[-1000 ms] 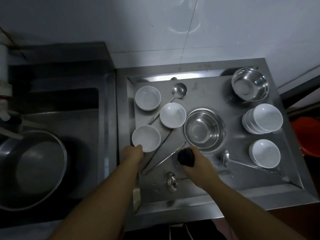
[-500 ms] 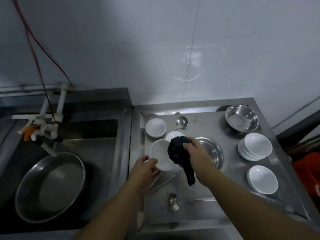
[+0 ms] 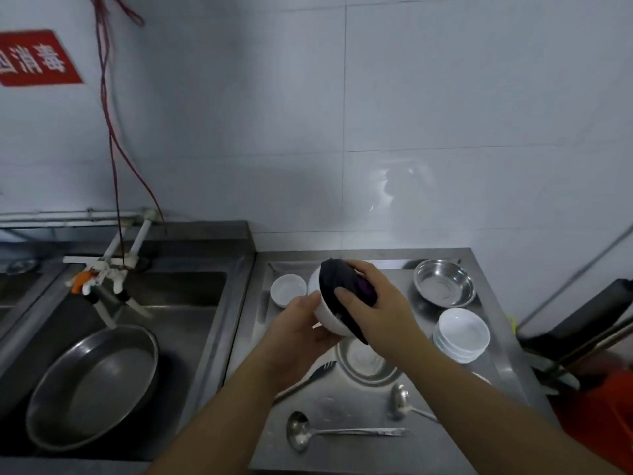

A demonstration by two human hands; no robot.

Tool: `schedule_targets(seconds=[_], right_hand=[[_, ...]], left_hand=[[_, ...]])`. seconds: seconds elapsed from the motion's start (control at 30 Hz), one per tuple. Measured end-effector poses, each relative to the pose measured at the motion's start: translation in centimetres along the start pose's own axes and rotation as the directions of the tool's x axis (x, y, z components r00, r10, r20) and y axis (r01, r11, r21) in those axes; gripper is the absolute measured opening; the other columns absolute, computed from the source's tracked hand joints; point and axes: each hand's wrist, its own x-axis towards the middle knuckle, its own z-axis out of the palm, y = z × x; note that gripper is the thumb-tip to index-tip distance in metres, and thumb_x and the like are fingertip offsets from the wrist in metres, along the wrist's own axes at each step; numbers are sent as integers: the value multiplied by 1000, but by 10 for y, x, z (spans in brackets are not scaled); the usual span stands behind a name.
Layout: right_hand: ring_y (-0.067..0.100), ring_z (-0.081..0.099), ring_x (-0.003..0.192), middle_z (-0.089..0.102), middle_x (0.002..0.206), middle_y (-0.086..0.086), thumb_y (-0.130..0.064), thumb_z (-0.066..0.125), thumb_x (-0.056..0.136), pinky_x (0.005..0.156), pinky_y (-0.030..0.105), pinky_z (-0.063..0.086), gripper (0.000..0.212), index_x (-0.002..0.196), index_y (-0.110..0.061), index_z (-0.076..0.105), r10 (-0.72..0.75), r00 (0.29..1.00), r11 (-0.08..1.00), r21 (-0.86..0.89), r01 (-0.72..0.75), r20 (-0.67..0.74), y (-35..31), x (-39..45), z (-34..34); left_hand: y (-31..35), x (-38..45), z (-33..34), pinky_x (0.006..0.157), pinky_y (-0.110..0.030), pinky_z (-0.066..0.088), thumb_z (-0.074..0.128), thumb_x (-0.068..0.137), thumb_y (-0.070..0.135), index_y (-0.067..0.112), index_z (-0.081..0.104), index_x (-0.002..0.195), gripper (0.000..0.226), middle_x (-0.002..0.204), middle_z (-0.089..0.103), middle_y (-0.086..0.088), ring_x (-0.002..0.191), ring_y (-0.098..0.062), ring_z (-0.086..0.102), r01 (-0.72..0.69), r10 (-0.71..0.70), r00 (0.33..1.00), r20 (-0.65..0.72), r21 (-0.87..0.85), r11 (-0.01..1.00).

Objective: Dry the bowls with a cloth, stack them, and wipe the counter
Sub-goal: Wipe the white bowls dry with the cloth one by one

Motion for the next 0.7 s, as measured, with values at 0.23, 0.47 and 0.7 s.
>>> schedule_targets(seconds=[0.23,0.47,0.7], right_hand=[[8,68,115,72,121,-18,-29,60,89,100,36,58,44,127,-51,68,20,983,981,188,-56,185,-12,-23,-40],[2,62,122,68,130,-25,-21,74,89,102,25,53,63,140,-54,58,-267,952,941,-175,291,153,-16,-34,-48],[22,58,124,66,142,-3,-18,73,97,113,33,44,47,143,-22,64,-604,551,216,-547,809,576,-41,-1,-45]], left_hand=[[-19,-11,35,118,-61,42,72,79,70,20,48,155,94,151,58,-18,140,-41,55,26,-25,1000,-15,52,998],[-11,-20,48,114,-59,46,61,91,72,18,51,154,84,156,50,-24,145,-43,49,32,-18,989,144,-94,995],[12,-33,40,117,-67,38,62,92,71,21,57,150,76,150,58,-21,139,-42,56,47,-25,989,144,-150,988]])
